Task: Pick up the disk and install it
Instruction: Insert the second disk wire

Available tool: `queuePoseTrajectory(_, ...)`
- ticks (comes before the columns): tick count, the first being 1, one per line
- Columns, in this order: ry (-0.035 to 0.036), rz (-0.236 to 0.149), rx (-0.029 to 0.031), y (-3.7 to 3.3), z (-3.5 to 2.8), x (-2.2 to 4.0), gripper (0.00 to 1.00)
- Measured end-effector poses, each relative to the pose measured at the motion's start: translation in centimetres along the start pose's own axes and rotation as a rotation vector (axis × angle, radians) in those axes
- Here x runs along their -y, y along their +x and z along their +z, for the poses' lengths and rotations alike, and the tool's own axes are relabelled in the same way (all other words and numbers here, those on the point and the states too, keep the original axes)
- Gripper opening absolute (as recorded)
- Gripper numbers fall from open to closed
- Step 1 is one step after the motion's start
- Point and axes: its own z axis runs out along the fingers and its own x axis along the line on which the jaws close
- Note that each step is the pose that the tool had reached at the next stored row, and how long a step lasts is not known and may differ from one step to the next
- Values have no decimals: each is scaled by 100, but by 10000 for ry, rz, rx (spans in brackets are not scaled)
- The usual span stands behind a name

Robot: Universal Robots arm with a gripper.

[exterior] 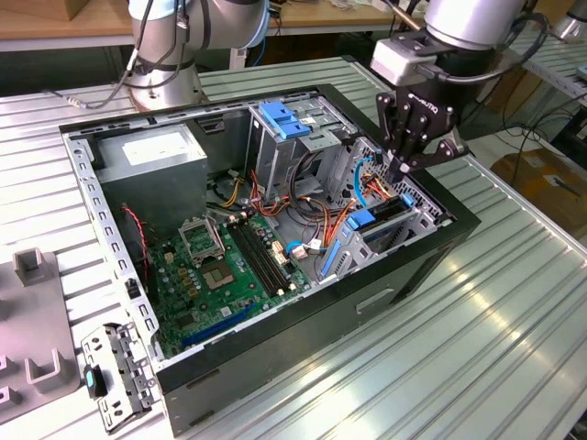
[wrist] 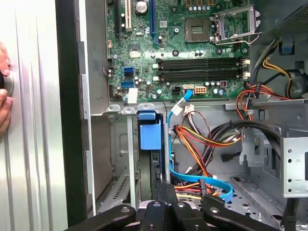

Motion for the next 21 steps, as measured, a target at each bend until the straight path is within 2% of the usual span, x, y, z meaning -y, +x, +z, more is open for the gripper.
queuePoseTrajectory(4, -101, -23, -230, -87, 6, -3, 11)
queuePoseTrajectory(7, -117, -37, -308, -173, -3, -6, 11)
queuePoseTrajectory(10, -117, -38, -324, -255, -49, -5, 11)
queuePoseTrajectory(15, -117, -40, -324, -339, -95, 6, 11)
queuePoseTrajectory(18, -116, -39, -344, -386, -129, 24, 11)
queuePoseTrajectory(20, -115, -40, -384, -419, -160, 35, 11)
queuePoseTrajectory(21, -114, -41, -445, -451, -174, 41, 11)
